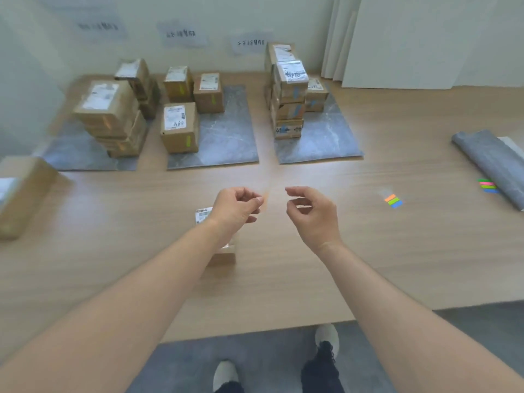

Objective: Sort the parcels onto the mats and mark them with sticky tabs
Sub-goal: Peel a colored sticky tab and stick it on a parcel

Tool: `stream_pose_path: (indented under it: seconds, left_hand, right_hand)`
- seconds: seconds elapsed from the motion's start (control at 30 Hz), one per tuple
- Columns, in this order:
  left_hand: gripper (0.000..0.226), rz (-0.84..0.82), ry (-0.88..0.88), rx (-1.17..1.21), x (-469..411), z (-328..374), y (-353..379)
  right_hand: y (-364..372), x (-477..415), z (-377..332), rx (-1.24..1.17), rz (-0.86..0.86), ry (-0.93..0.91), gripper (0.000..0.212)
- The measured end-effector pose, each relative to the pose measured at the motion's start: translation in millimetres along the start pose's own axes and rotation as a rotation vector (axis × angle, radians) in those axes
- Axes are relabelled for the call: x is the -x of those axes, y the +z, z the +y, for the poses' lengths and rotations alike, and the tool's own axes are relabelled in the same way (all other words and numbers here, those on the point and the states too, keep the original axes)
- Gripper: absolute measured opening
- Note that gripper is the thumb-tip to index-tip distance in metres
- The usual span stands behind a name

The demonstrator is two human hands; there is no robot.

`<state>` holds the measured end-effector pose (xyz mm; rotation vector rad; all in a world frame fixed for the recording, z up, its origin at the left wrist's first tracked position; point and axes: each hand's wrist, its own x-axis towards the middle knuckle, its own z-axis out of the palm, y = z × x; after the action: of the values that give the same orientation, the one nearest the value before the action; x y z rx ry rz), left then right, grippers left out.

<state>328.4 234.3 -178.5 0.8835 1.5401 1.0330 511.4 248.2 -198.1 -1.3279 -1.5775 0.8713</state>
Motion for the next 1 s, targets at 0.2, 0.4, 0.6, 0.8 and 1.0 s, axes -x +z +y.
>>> stream_pose_path:
  seconds: [0.2,0.4,0.6,0.8,1.0]
  left_hand:
    - [0.006,0.075,-0.104,0.020,34,-44,-66]
    - [0.004,0.157,-0.170,0.046,51,-106,-83]
    - [0.005,0.227,-0.212,0.082,46,-171,-74]
    - [0.009,0.300,-0.242,0.199,33,-199,-57]
    - [0.003,0.332,-0.243,0.268,27,-207,-54]
  right_hand:
    - [59,41,-12,0.051,-0.071,0.023,0.030]
    - [95,60,14,0.175,-0.223,-0.055,0.038]
    - [128,70,45,0.377,-0.439,-0.172,0.043]
    - [142,74,66,0.424,-0.452,-0.200,0.028]
    - [147,73,61,0.463,-0.418,-0.188,0.016]
